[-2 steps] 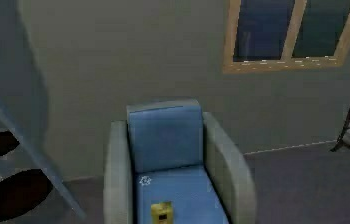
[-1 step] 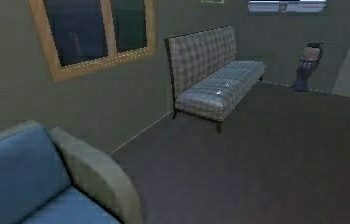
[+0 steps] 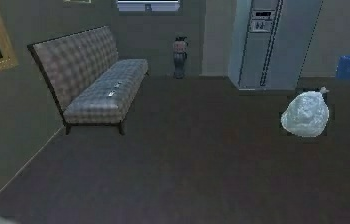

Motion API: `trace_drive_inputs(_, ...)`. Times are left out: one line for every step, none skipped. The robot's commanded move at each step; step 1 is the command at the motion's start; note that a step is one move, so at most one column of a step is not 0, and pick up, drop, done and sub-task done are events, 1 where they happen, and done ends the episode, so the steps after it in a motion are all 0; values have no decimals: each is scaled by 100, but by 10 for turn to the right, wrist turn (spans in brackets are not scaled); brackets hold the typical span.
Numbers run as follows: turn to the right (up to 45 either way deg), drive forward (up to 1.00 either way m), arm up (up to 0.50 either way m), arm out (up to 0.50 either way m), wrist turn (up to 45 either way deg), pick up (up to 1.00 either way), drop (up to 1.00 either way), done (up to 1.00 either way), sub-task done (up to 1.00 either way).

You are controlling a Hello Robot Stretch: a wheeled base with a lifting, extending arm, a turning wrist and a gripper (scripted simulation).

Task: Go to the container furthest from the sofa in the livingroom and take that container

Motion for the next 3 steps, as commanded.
trace_drive_inputs(0, 100, 0, 0, 0, 0, 0, 0, 0)
trace_drive_inputs(0, 80, 0, 0, 0, 0, 0, 0, 0)
trace_drive_inputs(30, 0, 0, 0, 0, 0, 0, 0, 0)
